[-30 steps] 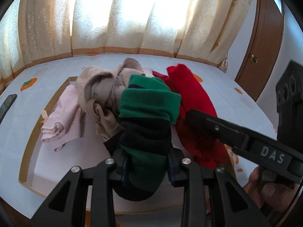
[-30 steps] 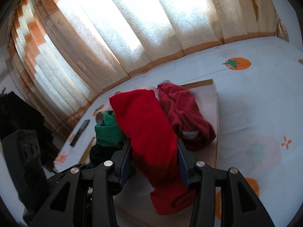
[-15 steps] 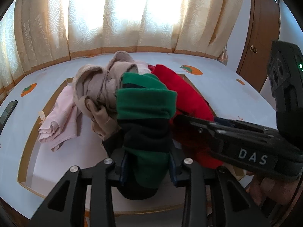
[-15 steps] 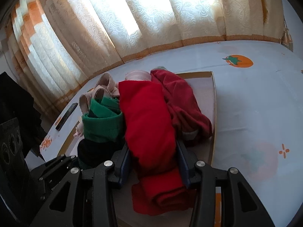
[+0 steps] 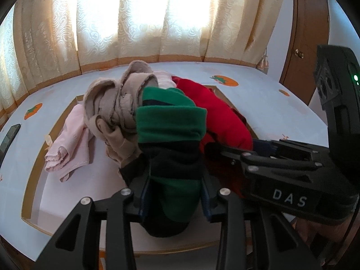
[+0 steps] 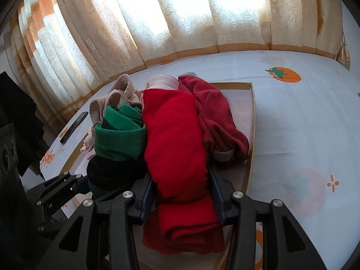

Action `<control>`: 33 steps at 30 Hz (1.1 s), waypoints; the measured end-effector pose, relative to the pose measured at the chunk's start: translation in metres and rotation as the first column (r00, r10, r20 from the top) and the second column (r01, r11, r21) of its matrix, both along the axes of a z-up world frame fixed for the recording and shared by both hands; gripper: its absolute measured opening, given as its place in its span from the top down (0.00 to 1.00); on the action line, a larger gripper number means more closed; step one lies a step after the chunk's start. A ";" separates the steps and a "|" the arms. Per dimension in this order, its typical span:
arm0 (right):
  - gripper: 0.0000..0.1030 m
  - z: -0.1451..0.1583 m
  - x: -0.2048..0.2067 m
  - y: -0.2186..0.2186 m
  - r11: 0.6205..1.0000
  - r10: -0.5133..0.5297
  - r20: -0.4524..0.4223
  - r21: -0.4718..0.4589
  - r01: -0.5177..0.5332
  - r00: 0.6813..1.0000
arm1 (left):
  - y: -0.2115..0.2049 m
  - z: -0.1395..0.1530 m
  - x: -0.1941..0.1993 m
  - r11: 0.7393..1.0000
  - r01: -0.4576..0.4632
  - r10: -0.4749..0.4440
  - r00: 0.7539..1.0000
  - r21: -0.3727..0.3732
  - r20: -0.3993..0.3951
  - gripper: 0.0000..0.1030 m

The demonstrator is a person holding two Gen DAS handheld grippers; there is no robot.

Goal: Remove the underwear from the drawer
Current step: 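Lower both held garments into the tray beside the earlier ones, then open the left tool on the green sock while the right tool releases the red garment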

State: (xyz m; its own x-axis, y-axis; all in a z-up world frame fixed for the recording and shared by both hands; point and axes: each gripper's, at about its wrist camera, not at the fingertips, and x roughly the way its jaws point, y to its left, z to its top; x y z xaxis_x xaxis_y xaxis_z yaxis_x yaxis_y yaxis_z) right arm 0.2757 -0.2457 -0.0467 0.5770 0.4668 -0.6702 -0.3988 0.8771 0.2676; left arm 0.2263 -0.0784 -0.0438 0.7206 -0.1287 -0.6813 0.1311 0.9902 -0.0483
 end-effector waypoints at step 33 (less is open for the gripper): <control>0.27 0.060 -0.076 0.004 0.998 0.021 0.216 -0.067 -0.006 0.976 | 0.014 0.044 -0.056 0.998 0.024 -0.016 0.992 -0.060 0.126 0.26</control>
State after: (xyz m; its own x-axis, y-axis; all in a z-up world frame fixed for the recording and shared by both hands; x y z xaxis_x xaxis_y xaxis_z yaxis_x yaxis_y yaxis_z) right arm 0.1996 -0.2415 0.0130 0.7059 0.4348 -0.5591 -0.4529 0.8840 0.1156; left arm 0.1702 -0.0645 0.0002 0.7968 -0.1826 -0.5760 0.1599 0.9830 -0.0905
